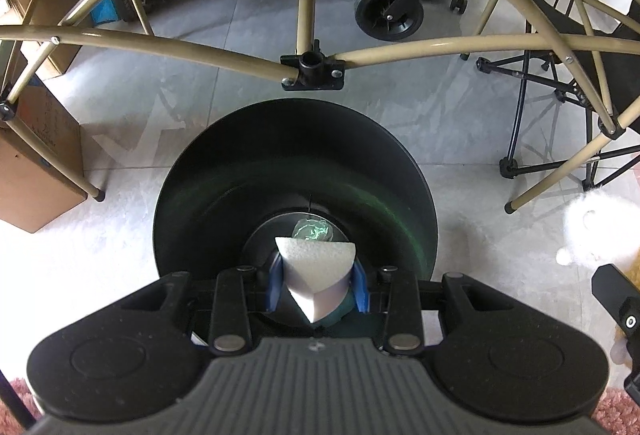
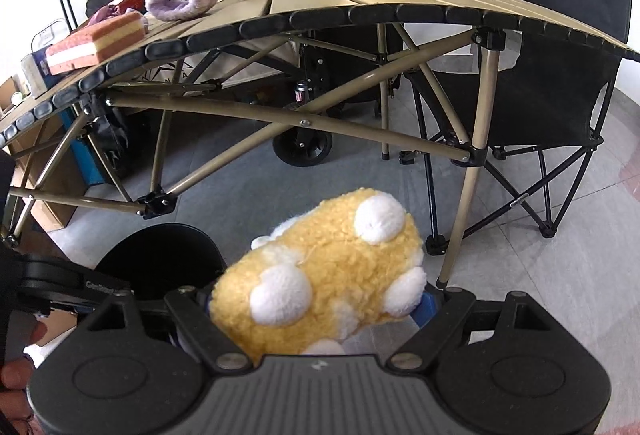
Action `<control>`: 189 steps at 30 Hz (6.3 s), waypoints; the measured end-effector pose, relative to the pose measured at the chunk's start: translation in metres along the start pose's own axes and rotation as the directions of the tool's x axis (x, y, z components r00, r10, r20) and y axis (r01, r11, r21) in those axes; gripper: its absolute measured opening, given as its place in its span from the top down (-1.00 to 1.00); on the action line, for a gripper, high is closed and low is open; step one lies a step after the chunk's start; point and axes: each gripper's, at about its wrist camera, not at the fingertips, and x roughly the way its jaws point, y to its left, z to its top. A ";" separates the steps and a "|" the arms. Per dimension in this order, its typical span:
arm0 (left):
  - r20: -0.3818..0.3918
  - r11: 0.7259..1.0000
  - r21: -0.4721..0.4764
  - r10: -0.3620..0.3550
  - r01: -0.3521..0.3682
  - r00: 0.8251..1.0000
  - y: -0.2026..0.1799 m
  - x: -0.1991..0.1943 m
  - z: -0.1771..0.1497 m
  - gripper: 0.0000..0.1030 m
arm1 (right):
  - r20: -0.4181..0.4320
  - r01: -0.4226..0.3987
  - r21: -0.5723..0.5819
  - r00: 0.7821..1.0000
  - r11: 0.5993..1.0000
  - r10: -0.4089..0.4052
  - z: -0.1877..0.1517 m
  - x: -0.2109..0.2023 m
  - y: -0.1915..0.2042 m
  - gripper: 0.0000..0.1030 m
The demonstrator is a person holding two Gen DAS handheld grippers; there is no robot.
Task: Collect trash
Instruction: 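Open the left gripper to drop the box into the bin, then lower the yellow plush into the bin and open the right gripper, then raise both grippers from the bin back toward the table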
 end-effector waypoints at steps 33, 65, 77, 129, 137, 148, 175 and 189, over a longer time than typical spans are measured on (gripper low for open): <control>-0.019 0.999 -0.049 -0.020 0.019 1.000 0.022 -0.013 -0.003 -0.98 | 0.001 -0.022 -0.048 1.000 0.999 0.022 0.000 -0.002 0.014 -0.63; 0.086 0.983 -0.148 0.123 -0.109 0.989 0.138 -0.049 -0.026 -0.98 | -0.102 -0.122 -0.225 0.990 0.967 0.102 -0.009 0.030 0.126 -0.63; 0.078 0.972 -0.191 0.155 -0.138 0.985 0.169 -0.048 -0.034 -0.98 | -0.236 -0.154 -0.221 0.967 0.963 0.101 -0.018 0.064 0.165 -0.63; 0.045 0.965 -0.201 0.184 -0.171 0.982 0.190 -0.041 -0.040 -0.98 | -0.349 -0.144 -0.161 0.934 0.977 0.080 -0.024 0.097 0.184 -1.00; 0.064 0.966 -0.192 0.186 -0.171 0.980 0.183 -0.047 -0.039 -0.98 | -0.318 -0.170 -0.149 0.941 0.974 0.116 -0.020 0.087 0.179 -1.00; 0.147 0.967 -0.194 0.197 -0.167 0.969 0.176 -0.068 -0.042 -0.98 | -0.192 -0.191 -0.177 0.969 0.965 0.157 -0.008 0.053 0.167 -1.00; 0.468 0.973 -0.201 0.194 -0.110 0.862 0.142 -0.176 -0.020 -1.00 | 0.324 -0.288 -0.262 0.873 0.921 0.365 0.064 -0.080 0.140 -1.00; 0.557 0.972 -0.214 0.199 -0.092 0.807 0.128 -0.198 0.038 -1.00 | 0.429 -0.249 -0.265 0.835 0.931 0.345 0.137 -0.068 0.140 -1.00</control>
